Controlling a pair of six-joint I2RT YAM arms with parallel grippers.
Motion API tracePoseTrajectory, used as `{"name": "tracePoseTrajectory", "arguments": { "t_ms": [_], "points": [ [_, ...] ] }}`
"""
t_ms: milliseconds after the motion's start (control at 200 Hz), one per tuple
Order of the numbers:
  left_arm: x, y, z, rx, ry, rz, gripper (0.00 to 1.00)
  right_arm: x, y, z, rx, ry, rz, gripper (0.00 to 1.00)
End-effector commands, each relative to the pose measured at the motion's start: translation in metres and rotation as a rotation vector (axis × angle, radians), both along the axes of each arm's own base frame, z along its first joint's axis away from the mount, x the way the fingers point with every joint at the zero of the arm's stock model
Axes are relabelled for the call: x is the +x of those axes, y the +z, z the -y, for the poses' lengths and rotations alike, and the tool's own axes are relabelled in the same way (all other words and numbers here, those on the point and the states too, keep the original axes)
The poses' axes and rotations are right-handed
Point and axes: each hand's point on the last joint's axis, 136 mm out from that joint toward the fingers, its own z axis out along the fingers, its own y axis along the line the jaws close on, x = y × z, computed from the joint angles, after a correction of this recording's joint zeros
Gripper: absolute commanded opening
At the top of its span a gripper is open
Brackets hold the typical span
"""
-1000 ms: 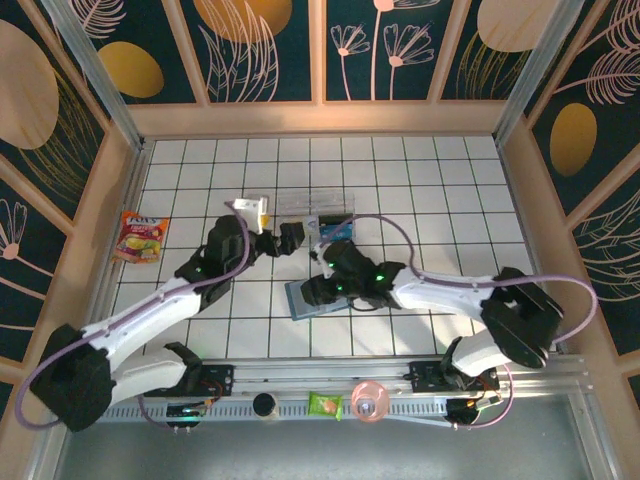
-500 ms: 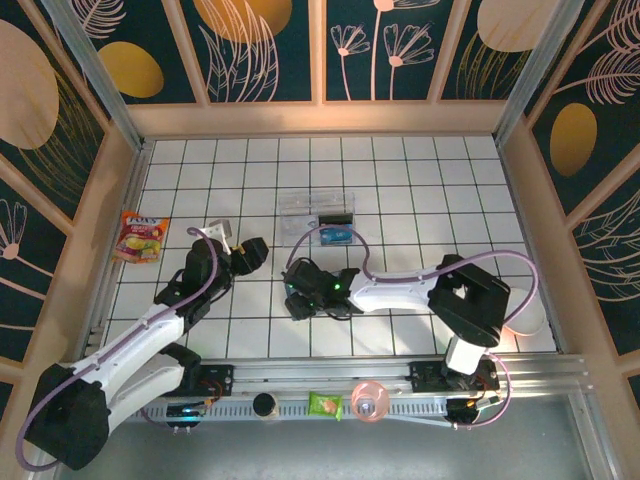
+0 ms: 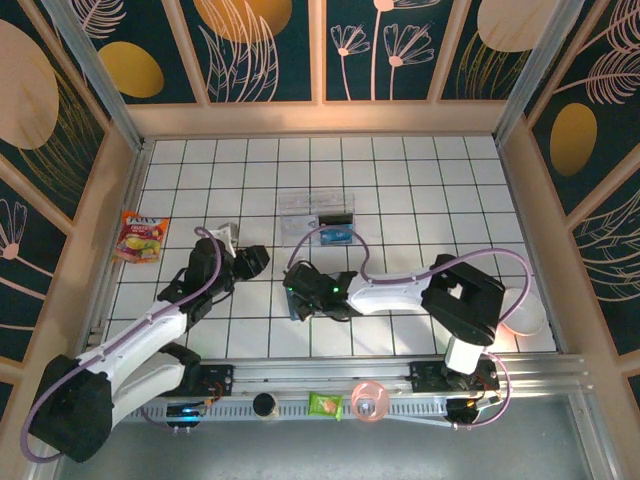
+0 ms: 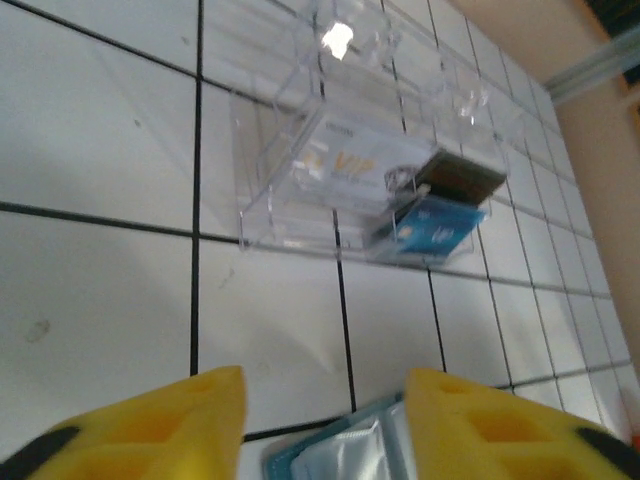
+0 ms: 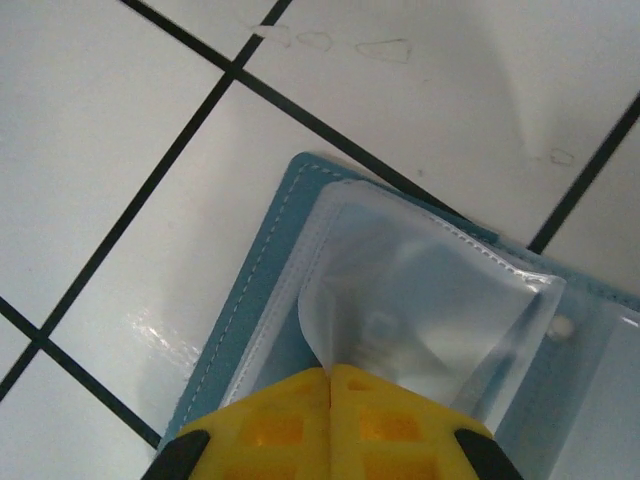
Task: Take the credit cards out of the card holder
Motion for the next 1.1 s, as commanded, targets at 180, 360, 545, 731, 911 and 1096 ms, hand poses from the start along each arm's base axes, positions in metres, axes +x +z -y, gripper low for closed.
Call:
{"name": "tracePoseTrajectory", "arguments": {
  "t_ms": [180,360,545,731,911,1096],
  "points": [
    [-0.028,-0.023,0.049,-0.027,-0.190,-0.079,0.24,0.012,0.045,0.000,0.343,-0.062,-0.051,0.00],
    [-0.043,-0.045,0.073,0.004,-0.284,-0.148,0.12,0.012,0.049,0.001,0.396,-0.079,-0.078,0.00],
    [-0.048,-0.058,0.088,0.053,-0.347,-0.185,0.08,0.012,0.051,0.004,0.406,-0.099,-0.080,0.02],
    [-0.047,-0.051,0.105,0.057,-0.400,-0.183,0.07,0.022,0.075,0.029,0.438,-0.189,0.000,0.40],
    [-0.061,-0.058,0.136,0.077,-0.512,-0.226,0.08,0.030,0.093,0.072,0.459,-0.320,0.053,0.41],
    [-0.086,-0.076,0.185,0.100,-0.680,-0.287,0.08,0.029,0.097,0.105,0.465,-0.403,0.070,0.36]
  ]
}}
